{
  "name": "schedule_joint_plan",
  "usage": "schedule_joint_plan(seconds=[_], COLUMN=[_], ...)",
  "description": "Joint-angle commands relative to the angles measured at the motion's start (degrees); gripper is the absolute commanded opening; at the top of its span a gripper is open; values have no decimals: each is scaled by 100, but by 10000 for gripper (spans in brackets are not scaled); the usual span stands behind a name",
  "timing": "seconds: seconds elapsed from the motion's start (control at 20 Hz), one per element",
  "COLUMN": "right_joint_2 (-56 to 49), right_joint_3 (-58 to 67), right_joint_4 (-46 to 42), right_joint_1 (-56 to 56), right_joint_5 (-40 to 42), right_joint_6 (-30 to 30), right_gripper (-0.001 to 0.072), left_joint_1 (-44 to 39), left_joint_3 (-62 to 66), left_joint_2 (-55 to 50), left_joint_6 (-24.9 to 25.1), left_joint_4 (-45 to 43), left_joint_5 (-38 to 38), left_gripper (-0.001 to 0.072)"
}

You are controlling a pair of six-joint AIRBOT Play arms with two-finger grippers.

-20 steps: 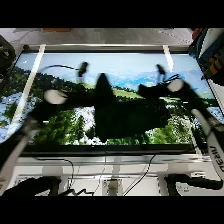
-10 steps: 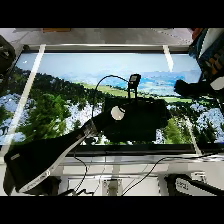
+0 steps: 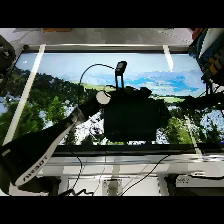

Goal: Fold the clothes and pants, and hang the long-sleeved shirts on hangers.

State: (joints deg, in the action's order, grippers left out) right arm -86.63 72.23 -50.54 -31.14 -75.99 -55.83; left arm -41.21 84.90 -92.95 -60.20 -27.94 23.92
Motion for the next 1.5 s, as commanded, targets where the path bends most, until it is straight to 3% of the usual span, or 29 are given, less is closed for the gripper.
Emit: schedule_joint_plan(seconds=[0.0,0.2,0.35,0.45,0.55,0.6,0.9,0.95,1.0,1.05,1.1,1.15,1.3,1.45], right_joint_2=[-472,-809,-1202,-1370,-1403,-1401,-1401,-1401,-1401,-1401,-1399,-1397,-1373,-1246], right_joint_3=[-2,-2,-2,-2,-2,0,0,0,0,4,4,11,173,656], right_joint_4=[839,341,496,507,509,525,496,498,498,498,514,511,435,-468], right_joint_1=[-72,492,920,1224,1519,1687,2802,3001,3200,3364,3515,3630,3696,3244], right_joint_5=[-15,444,33,-337,-389,-369,422,651,881,1110,1340,1541,1917,1908], right_joint_6=[433,85,-24,-24,-4,-7,-9,-11,-11,-20,-26,-44,-166,-1117], right_gripper=[538,557,566,625,639,703,675,658,566,407,177,53,44,44], left_joint_1=[367,391,380,382,382,382,382,389,396,417,435,457,658,935], left_joint_3=[7,7,7,7,7,7,7,7,7,7,7,7,7,7], left_joint_2=[15,-22,-44,-50,-57,-59,-59,-59,-55,-48,-37,-13,273,914], left_joint_6=[42,42,42,42,42,42,42,57,61,59,59,57,59,59], left_joint_4=[-363,-376,-376,-376,-376,-376,-376,-396,-586,-970,-1394,-1816,-2955,-4389], left_joint_5=[706,721,723,723,723,723,723,723,719,721,721,721,721,761], left_gripper=[702,702,702,702,701,701,695,695,693,693,693,693,693,693])
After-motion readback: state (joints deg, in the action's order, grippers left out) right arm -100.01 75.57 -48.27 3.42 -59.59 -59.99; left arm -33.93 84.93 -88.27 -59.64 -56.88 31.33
